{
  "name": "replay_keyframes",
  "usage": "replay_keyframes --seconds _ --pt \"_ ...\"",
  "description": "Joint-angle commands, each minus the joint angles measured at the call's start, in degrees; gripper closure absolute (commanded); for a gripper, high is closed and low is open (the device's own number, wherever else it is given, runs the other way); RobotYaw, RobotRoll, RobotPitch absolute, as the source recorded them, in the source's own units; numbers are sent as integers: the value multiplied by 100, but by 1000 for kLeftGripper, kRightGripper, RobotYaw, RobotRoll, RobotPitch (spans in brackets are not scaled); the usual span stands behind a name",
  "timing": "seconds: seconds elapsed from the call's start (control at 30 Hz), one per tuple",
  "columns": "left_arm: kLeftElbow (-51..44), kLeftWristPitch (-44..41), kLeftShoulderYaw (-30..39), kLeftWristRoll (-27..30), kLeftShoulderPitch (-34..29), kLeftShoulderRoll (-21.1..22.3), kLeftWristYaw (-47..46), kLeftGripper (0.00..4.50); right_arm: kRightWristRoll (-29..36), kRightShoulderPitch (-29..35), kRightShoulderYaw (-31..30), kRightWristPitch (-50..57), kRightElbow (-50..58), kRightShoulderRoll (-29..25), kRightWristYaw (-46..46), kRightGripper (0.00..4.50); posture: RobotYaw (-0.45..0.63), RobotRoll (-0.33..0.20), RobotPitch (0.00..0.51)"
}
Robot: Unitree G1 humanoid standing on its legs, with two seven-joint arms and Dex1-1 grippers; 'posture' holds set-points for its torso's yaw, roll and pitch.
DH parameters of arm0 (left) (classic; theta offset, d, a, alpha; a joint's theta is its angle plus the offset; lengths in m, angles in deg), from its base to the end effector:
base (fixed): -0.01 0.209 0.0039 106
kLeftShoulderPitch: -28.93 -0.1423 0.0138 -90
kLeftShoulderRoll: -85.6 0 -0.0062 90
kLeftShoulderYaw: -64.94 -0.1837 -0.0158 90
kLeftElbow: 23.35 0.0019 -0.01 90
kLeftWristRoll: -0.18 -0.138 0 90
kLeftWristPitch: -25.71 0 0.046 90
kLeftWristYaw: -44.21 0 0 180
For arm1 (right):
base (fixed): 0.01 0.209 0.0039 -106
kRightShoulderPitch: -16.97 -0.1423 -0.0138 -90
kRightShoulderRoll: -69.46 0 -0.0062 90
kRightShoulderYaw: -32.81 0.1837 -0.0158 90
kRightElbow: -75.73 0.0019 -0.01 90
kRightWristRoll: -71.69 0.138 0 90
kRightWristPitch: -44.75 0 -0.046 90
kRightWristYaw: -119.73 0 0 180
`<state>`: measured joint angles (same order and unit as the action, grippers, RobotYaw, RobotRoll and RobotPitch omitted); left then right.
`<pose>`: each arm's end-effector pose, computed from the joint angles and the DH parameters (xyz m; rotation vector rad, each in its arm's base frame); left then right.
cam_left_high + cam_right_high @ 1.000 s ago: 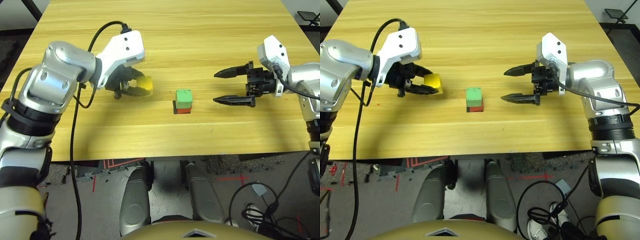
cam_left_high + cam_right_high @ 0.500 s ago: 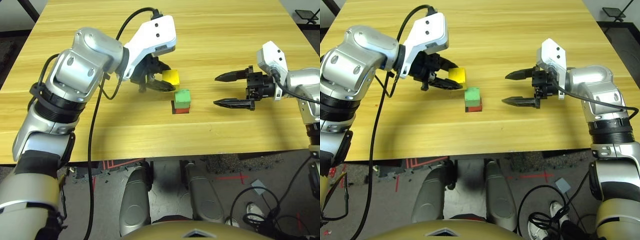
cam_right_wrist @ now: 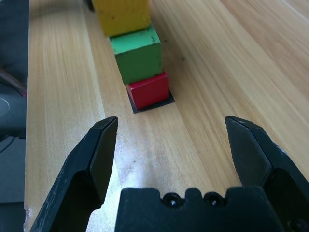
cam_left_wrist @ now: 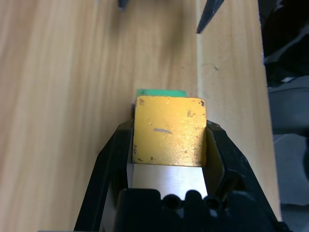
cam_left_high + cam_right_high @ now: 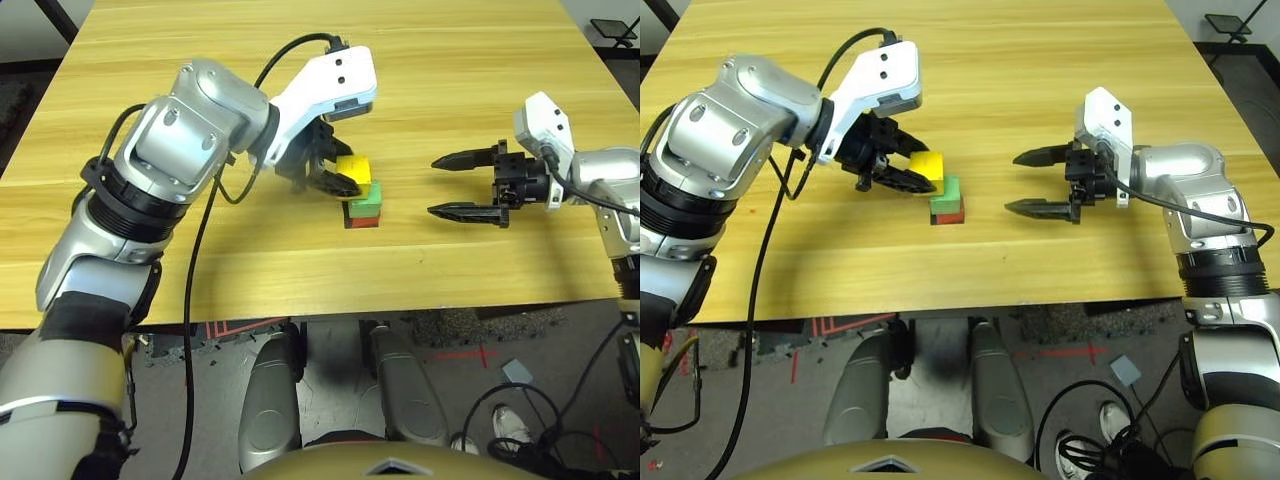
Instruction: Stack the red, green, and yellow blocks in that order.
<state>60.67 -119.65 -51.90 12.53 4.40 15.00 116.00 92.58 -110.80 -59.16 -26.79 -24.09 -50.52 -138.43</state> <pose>0.2914 0.1174 0.2907 0.7309 0.3647 -1.3624 0.2904 -0.2641 0.2238 -0.4550 0.1189 1.2513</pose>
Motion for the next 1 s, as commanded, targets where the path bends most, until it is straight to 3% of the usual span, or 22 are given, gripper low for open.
replay_keyframes --seconds 0.03,0.6,0.83,1.0 --pt "-75 -69 -50 77 -5 -108 -91 2429 47 108 68 39 151 -54 1 0 39 59 260" --pt "189 125 -54 120 -26 -312 -261 2429 59 146 117 73 207 -107 21 0 21 51 255" --pt "161 114 149 256 -29 -516 -435 15 56 173 139 49 175 -168 -16 0 20 41 249" --pt "-199 -152 584 577 -43 -271 -413 15 114 112 244 -16 -14 -250 -150 0 24 27 244"
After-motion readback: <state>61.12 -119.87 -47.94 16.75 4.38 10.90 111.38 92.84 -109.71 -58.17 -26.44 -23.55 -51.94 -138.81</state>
